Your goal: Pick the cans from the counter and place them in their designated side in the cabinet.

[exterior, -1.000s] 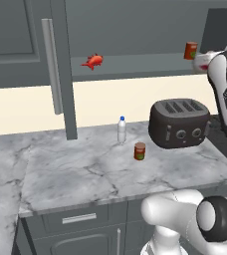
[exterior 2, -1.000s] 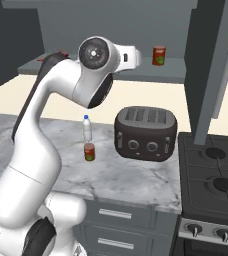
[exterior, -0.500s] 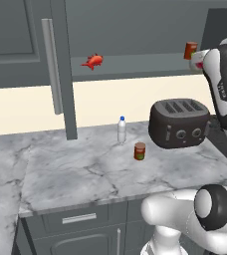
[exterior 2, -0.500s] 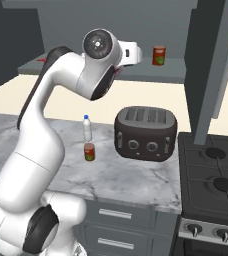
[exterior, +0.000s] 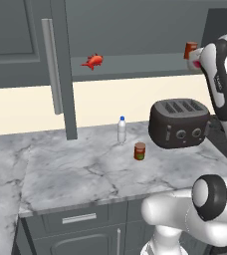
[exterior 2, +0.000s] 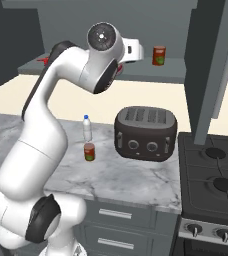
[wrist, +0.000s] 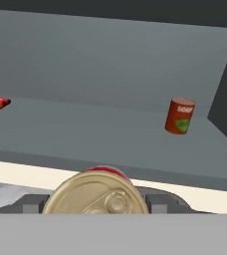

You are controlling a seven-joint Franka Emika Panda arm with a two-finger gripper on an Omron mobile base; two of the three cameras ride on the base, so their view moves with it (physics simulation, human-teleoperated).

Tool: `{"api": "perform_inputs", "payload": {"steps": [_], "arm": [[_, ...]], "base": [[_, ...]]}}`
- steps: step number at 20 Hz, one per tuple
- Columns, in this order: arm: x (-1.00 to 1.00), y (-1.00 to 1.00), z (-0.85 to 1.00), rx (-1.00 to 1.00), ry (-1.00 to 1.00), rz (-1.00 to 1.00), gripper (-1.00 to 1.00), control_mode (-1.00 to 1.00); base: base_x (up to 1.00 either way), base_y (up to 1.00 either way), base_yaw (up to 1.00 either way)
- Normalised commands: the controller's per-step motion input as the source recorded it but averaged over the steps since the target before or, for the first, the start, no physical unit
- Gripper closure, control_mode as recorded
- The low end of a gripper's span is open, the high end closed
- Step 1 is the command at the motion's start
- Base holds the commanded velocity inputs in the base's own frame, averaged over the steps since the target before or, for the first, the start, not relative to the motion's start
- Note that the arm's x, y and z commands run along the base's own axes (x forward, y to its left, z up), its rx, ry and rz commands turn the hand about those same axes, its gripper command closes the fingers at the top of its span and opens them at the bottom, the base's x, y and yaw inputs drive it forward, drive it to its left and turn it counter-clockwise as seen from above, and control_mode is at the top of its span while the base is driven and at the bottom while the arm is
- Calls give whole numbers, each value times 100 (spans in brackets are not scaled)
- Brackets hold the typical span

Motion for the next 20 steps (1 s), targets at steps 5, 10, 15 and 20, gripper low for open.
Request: {"api": "perform_inputs", "payload": {"steps": [5, 10, 15, 20], "arm": [[16, -1, -3, 0, 2, 0, 100, -100], [18, -2, -6, 0, 1, 0, 100, -100], [16, -4, -10, 0, 1, 0, 100, -100], [14, -2, -7, 0, 1, 0, 100, -100]], "base": [[0, 0, 0], [0, 0, 0], [0, 0, 0], [0, 0, 0]]}}
